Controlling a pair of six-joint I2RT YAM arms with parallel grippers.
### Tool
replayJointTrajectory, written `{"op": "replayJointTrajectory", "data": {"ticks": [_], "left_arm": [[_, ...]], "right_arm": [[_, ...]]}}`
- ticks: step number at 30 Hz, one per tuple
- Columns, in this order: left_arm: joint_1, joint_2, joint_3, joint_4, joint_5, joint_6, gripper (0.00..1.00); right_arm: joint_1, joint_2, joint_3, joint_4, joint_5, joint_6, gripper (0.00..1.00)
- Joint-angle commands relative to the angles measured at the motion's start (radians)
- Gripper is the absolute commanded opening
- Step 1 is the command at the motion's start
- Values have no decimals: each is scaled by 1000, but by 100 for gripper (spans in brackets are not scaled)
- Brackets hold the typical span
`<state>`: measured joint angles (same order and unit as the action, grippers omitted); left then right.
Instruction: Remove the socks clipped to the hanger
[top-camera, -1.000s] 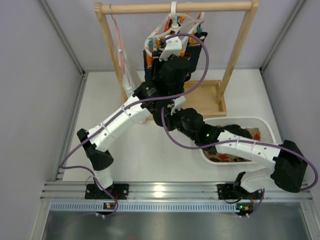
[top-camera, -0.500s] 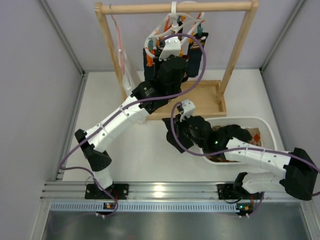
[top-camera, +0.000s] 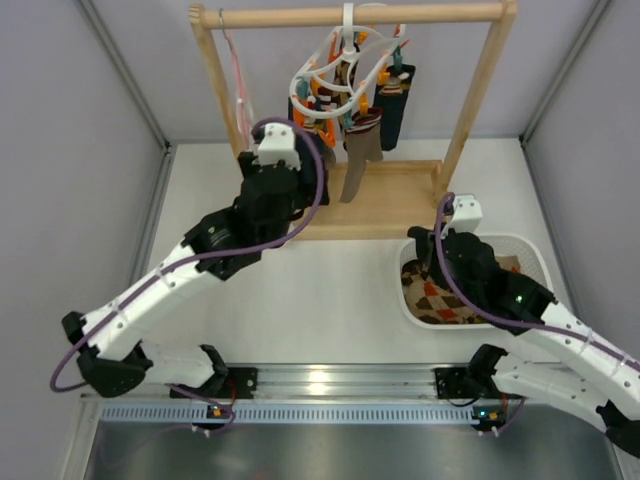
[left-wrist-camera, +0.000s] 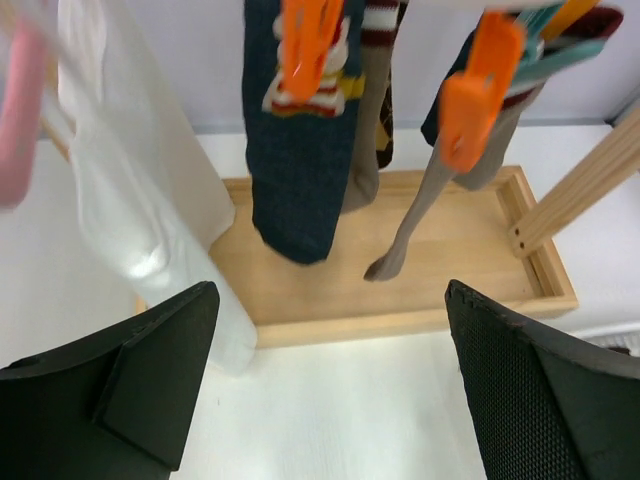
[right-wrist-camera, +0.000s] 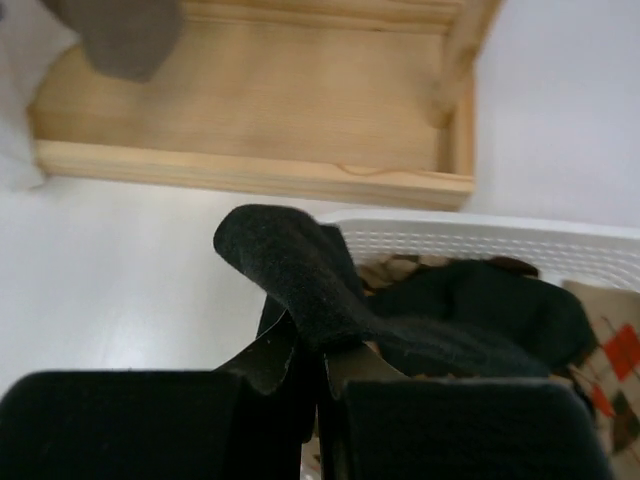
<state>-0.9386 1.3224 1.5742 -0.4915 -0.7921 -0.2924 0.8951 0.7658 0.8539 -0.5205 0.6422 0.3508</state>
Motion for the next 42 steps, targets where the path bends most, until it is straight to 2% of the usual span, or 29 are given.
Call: {"op": "replayJointTrajectory", "data": {"ticks": [1,3,8,10,11,13,14,15,19,22,23,25,26,27,29,31,34,42], "left_arm": [[0,-177,-158,-4,85,-106,98],[0,-235,-270,-22,79,-137,98],[0,-373,-368,-128,42,-156,98],[0,-400,-390,-169,36,-154,98],[0,-429,-396,-185,33,-148,98],[0,-456,-402,-220,22,-140,98],[0,-465,-402,-232,11,-133,98],[0,-488,-401,-242,10,-128,98],[0,-541,-402,-263,28,-93,98],[0,-584,-414,-259,24,-80,98],[0,-591,-430,-259,4,-79,98],[0,-601,-444,-259,-18,-83,98],[0,-603,-451,-257,-21,-88,98],[0,-603,-465,-257,-21,-90,98],[0,-600,-477,-257,-24,-96,98],[0,-594,-493,-256,-25,-103,98],[0,-588,-510,-257,-7,-106,98],[0,-583,-545,-256,1,-111,98]], "right_arm": [[-112,0,76,-233,21,27,0],[-223,6,77,-243,-44,10,0],[-387,59,51,-253,-73,23,0],[-424,72,33,-245,-70,28,9],[-459,85,31,-253,-70,40,18],[-482,90,30,-256,-69,42,26],[-487,86,33,-257,-67,42,39],[-489,83,36,-263,-58,45,72],[-487,55,79,-277,-64,-7,77],[-487,35,79,-196,-229,-70,80],[-486,17,68,-149,-368,-99,81],[-486,6,15,32,-522,-105,84],[-486,1,-8,103,-687,-105,85],[-486,9,-28,258,-766,-102,86],[-486,62,-70,396,-914,-78,85],[-478,151,-70,575,-966,-73,84],[-476,286,-18,707,-995,-87,85],[-479,553,246,729,-1020,-225,89]]}}
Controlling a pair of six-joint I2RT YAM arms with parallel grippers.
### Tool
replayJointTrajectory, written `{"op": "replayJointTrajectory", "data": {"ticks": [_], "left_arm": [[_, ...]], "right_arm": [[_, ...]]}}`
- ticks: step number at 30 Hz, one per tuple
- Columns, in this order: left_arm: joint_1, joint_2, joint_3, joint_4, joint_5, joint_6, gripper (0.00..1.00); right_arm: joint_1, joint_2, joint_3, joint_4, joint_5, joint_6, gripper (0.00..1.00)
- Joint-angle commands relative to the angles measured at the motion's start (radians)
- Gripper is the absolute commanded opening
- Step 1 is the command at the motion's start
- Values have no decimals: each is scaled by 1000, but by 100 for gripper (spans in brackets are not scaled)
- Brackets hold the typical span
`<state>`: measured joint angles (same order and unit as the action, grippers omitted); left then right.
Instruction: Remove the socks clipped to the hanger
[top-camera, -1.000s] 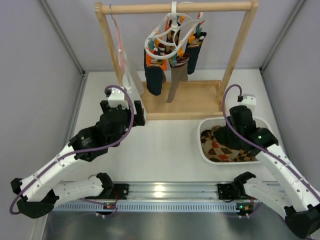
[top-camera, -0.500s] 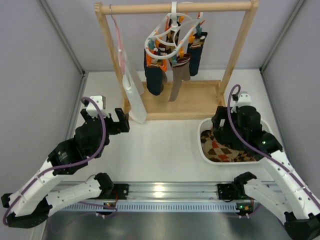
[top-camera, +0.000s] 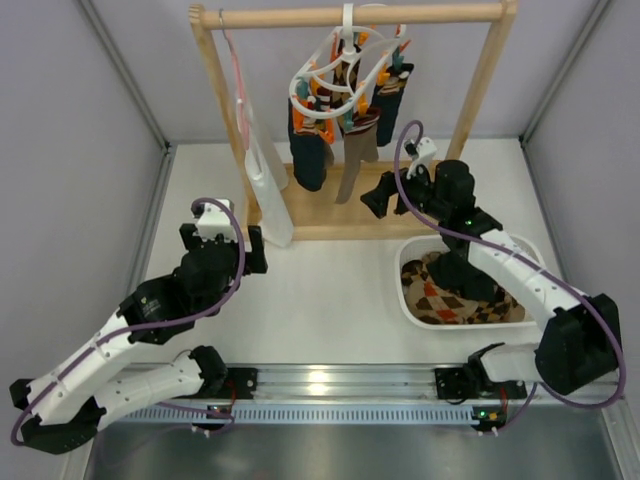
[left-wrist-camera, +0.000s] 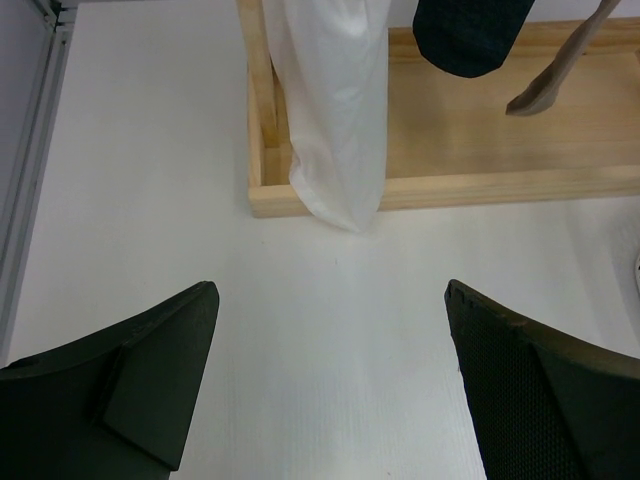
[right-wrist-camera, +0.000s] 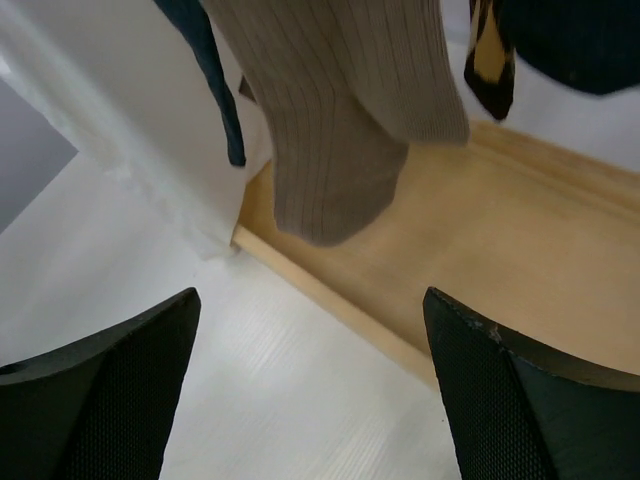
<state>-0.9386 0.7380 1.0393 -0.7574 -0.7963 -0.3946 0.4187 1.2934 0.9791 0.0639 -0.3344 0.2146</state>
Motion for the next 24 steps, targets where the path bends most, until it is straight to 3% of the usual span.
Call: {"op": "replayJointTrajectory", "data": {"ticks": [1,7,12,16,24], "left_arm": [[0,0,-10,10,8,-10,98],[0,9,-8,10,17,-21,98],[0,23,-13,13,37,-13,98],[0,31,-9,13,51,-12,98],[0,52,-4,12,62,-12,98]], "right_arm": [[-11,64,138,148,-43,-105,89],[-12,121,178,218,-66,-58,89],[-27,125,193,238,-47,-142,91],[-110,200,271,194,-205,-161,92],[-143,371,458,68,-534,-291,88]]}}
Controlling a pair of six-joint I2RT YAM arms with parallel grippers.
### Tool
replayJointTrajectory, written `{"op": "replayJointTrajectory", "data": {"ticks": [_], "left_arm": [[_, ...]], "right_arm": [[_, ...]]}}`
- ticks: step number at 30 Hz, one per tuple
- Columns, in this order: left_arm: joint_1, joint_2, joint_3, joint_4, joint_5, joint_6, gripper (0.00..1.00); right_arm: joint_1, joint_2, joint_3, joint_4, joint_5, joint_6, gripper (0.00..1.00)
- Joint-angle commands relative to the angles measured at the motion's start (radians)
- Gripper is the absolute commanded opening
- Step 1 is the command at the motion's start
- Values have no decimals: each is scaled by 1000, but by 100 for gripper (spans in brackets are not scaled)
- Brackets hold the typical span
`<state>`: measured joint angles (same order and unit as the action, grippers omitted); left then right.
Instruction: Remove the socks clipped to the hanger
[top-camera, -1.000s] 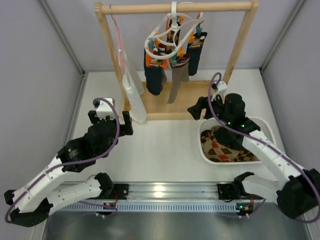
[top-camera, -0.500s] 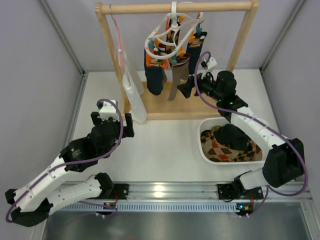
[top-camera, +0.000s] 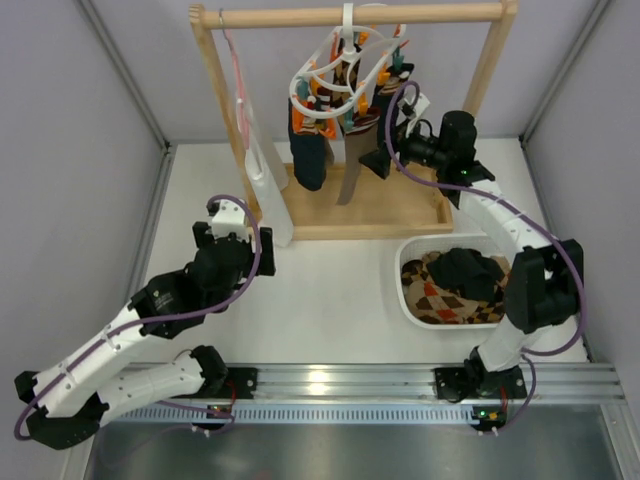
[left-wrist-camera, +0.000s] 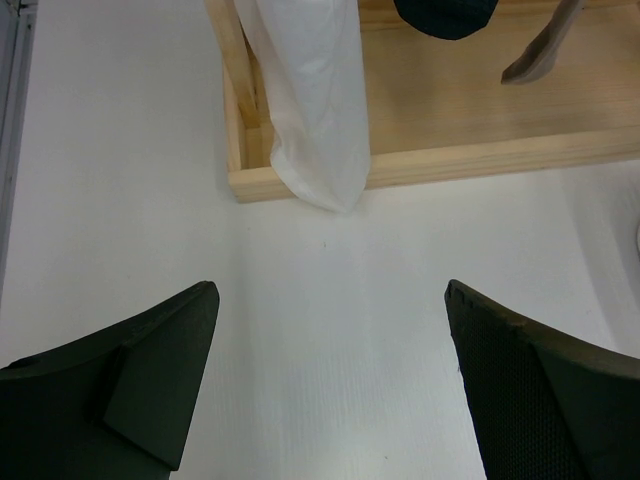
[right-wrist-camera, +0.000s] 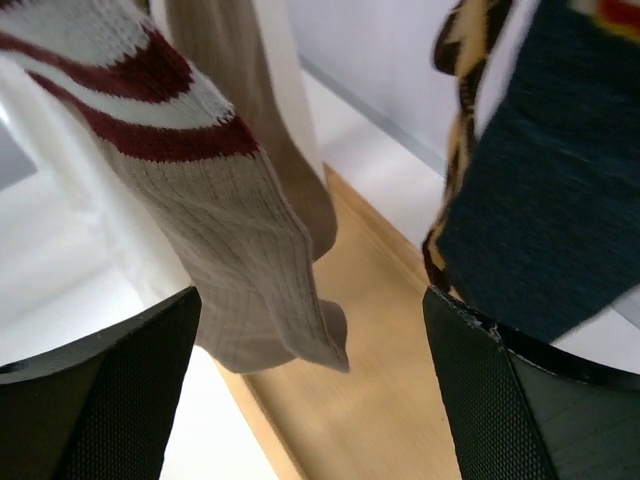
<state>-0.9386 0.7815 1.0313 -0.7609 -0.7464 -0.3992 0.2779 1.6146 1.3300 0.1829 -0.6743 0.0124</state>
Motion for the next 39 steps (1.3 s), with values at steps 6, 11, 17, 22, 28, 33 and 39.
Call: {"op": "replayJointTrajectory", "data": {"ticks": [6,11,17,22,28,33,39], "left_arm": [[0,10,13,20,47,-12,98],[0,15,62,18,110,-30,98],[0,57,245,18,234,-99,98],[0,202,446,14,246,-98,98],[-11,442,746,9,170,-52,98],[-37,579,959,6,52,23,98],[-71,703,1154,3,-109,180,98]], "right_arm": [[3,125,114,94,-295,-20,67],[27,113,68,191,-246,50,10],[102,-67,-176,311,-23,70,0],[280,-273,-366,325,327,3,0],[495,-383,-469,322,706,-19,0],[595,-357,-431,290,895,-19,0],[731,-207,-276,225,1087,-81,0]]}}
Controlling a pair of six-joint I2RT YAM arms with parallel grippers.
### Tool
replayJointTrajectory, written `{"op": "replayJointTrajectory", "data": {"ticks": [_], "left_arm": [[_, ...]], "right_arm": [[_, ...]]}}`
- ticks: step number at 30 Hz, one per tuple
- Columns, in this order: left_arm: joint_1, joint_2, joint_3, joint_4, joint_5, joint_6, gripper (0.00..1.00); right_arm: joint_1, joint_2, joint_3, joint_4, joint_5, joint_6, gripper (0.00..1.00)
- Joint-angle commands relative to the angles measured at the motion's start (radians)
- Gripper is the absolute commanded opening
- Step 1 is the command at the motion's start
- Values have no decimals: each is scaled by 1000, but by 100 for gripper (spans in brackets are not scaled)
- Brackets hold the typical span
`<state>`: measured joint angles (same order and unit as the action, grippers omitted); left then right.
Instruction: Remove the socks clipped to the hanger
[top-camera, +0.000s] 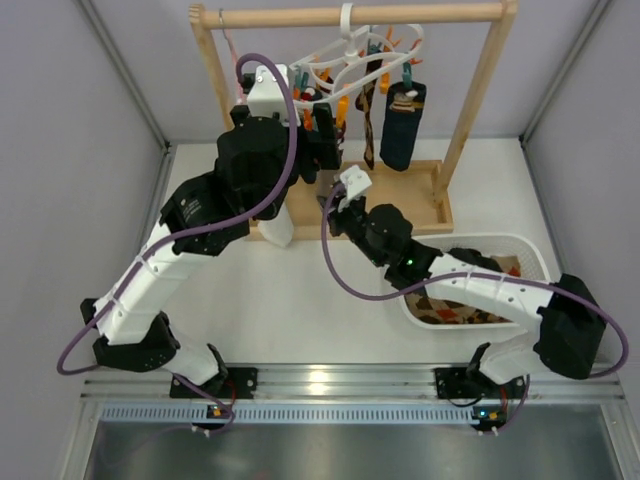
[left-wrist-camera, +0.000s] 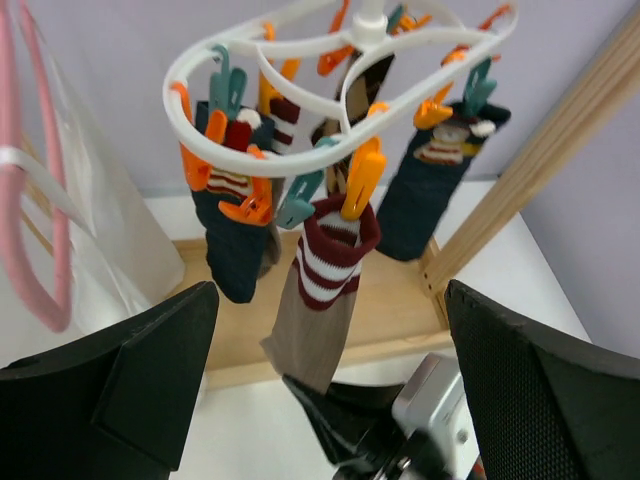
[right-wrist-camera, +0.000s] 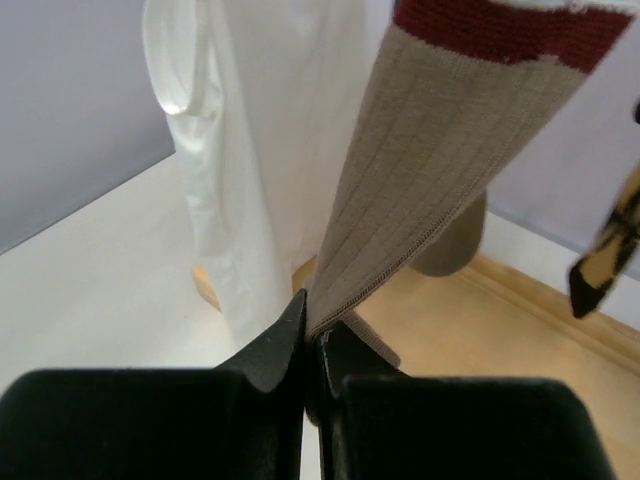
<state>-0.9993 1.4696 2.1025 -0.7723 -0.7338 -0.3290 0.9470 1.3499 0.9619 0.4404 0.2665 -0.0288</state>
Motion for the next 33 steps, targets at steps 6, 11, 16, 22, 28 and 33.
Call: {"op": "replayJointTrajectory", "data": {"ticks": [6,11,16,22,28,33], "left_arm": [[-12,124,197,19,-228,217,99],[-2,265,345,16,-332,347,99],[50,336,369,16,-305,384,98],[82,408,419,16,-314,456,98],[82,472,433,21,-372,487,93],[82,526,453,22,-404,505,88]], "right_arm": [[143,179,221,-32,209,-98,0],[177,255,305,-32,220,-152,0],[193,313,340,-23,224,-206,0],[203,347,367,-32,226,-243,0],[216,364,370,-35,195,-273,0],[226,390,403,-77,194,-309,0]]}}
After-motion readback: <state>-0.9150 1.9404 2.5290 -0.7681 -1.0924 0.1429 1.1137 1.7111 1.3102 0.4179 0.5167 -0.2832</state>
